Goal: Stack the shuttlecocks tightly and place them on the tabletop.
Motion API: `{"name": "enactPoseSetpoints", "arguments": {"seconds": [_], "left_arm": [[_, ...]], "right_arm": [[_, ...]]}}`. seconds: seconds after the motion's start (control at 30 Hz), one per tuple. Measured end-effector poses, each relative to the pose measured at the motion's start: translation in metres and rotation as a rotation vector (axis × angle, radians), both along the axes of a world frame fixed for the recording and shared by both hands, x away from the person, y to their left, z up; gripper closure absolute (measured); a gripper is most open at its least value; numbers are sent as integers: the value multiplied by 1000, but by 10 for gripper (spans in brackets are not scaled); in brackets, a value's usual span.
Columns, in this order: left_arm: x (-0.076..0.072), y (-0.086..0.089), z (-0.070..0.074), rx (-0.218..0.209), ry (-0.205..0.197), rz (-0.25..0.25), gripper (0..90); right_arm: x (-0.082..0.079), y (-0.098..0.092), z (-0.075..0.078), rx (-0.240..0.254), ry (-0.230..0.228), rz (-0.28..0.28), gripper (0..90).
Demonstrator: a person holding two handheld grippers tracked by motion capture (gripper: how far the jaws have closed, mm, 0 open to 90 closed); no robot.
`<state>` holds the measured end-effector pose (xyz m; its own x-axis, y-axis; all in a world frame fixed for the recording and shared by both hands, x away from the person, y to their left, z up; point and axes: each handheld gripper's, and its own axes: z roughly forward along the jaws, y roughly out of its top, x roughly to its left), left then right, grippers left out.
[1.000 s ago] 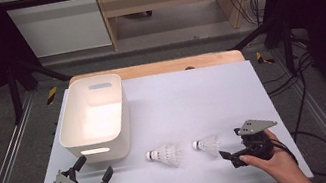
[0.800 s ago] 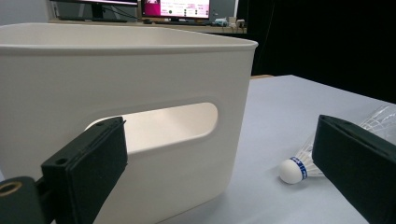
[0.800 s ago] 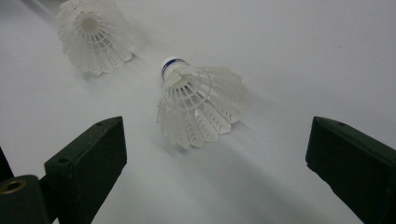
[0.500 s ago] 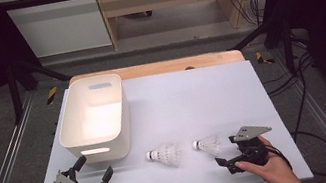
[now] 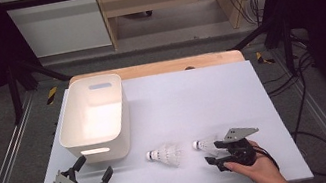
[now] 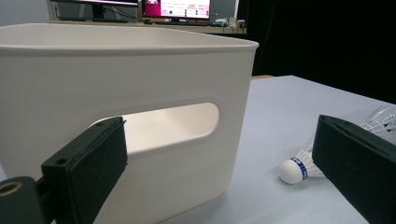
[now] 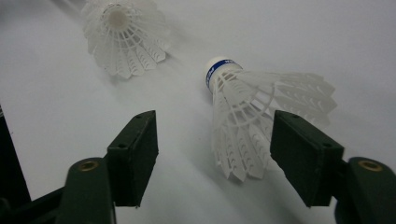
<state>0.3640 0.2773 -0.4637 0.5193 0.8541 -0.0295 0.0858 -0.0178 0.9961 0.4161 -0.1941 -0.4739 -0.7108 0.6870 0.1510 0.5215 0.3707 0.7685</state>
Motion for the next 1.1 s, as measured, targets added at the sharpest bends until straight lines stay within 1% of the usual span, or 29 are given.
{"name": "enactPoseSetpoints", "arguments": {"seconds": [0.1,0.2,0.33,0.5,0.6,0.73,0.97,1.1], "left_arm": [[0,0,0,-1,0,0,34],[0,0,0,0,0,-1,34],[0,0,0,-1,0,0,34],[0,0,0,-3,-1,1,34],[0,0,0,-1,-1,0,34],[0,0,0,-3,-1,2,34],[0,0,0,-1,-1,1,34],[0,0,0,-2,-2,3,34]], "right_arm": [[2,1,-1,4,-3,-4,455],[4,1,-1,3,-6,-7,529],[6,2,-2,16,-5,-6,636],[7,3,-2,14,-25,13,776],[7,2,-1,15,-36,15,860],[6,3,0,16,-39,23,893],[3,10,6,23,-57,51,896],[1,15,8,27,-59,64,896]]}}
